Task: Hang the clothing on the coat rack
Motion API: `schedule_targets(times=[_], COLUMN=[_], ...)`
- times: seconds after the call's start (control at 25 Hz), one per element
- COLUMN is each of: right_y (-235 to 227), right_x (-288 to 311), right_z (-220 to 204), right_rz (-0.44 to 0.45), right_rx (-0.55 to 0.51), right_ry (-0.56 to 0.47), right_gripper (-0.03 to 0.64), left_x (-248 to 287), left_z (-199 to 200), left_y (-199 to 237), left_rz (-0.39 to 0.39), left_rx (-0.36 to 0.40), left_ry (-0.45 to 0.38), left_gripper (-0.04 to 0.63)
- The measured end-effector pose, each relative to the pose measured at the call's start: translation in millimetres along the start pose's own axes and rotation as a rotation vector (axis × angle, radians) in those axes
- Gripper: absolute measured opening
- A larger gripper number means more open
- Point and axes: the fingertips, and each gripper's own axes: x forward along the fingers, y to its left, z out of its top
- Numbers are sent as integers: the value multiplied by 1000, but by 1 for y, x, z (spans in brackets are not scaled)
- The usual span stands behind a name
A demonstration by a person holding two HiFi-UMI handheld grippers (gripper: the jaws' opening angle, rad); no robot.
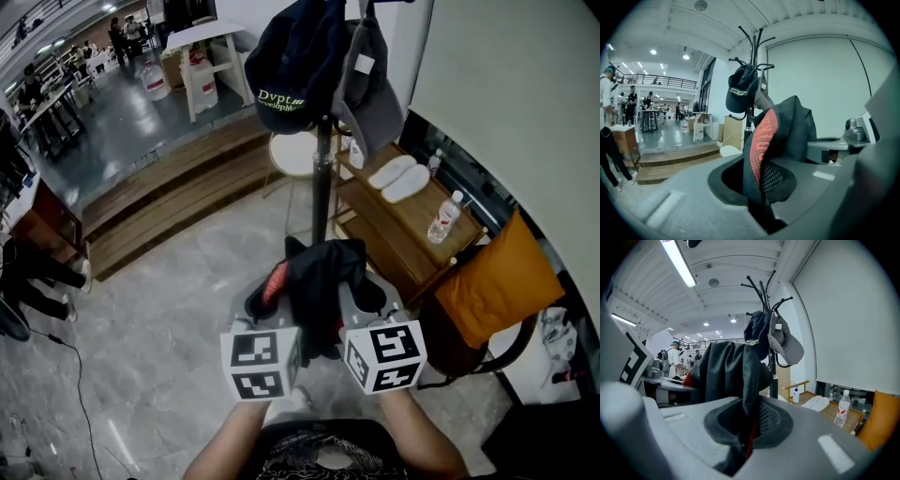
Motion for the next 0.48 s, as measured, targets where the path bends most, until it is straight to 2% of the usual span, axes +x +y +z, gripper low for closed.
schedule_targets(times=[0.48], right_y=[-9], right_x=[22], right_z=[22], right_rz=[-112], right_rx=[-5], right_ry=[-45], right_gripper=[25], left_x=[31], left_z=[26], left_y=[17], left_rz=[-97], left_rx=[40], left_ry=[-44], left_gripper=[28])
